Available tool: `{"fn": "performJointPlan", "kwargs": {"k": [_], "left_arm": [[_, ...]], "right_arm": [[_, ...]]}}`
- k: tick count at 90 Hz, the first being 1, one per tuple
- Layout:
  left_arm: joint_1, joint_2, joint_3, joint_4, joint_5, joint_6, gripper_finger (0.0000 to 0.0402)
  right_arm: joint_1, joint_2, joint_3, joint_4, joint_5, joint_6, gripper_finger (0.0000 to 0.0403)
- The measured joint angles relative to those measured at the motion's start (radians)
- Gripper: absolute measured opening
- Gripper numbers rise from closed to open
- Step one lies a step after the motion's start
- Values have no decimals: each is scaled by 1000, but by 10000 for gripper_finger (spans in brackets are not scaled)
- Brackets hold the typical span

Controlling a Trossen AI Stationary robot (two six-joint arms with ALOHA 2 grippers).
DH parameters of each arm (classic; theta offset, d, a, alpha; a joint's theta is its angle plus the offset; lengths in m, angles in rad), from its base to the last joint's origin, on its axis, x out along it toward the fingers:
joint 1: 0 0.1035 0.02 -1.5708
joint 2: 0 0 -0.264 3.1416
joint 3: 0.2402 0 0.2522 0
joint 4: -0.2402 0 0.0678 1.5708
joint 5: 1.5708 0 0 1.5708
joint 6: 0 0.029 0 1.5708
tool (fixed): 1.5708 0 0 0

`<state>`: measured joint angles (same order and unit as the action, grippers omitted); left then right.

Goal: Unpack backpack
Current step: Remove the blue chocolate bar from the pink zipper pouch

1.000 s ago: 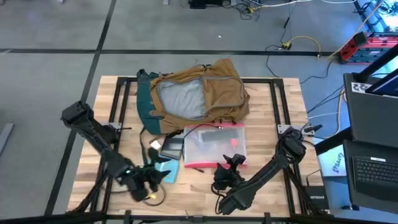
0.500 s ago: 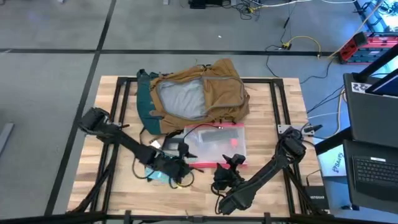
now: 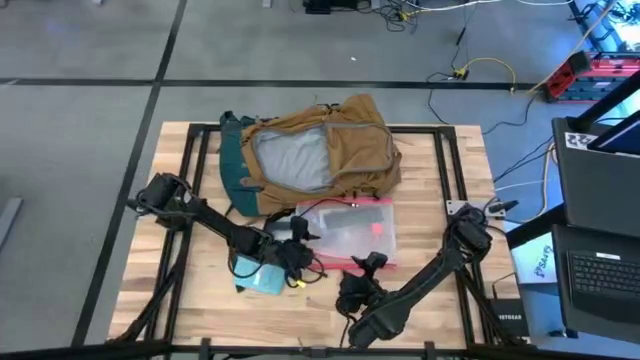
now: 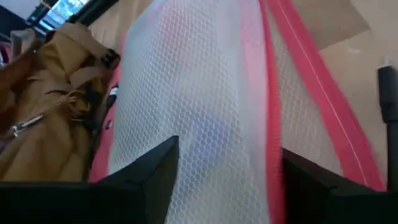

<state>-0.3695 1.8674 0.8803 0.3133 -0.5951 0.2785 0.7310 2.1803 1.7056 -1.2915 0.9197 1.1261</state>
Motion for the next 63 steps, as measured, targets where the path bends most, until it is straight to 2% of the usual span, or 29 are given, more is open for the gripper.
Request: {"fn": "performJointPlan", "kwargs": {"k": [9, 23, 27, 43, 63], "left_arm": [[3, 1, 0, 6, -15, 20, 136], [3, 1, 0, 5, -15, 12, 30], [3, 1, 0, 7, -15, 13, 13], [-10, 1, 0, 28, -92, 19, 1], [-76, 0, 0, 155, -204, 99, 0]], "right_arm": [[0, 0, 0, 89, -7, -80, 222], [1, 0, 0, 119, -5, -123, 222], [1, 0, 0, 120, -6, -123, 222], [1, 0, 0, 159, -21, -114, 222], [-10, 3, 0, 184, -14, -113, 222]]}}
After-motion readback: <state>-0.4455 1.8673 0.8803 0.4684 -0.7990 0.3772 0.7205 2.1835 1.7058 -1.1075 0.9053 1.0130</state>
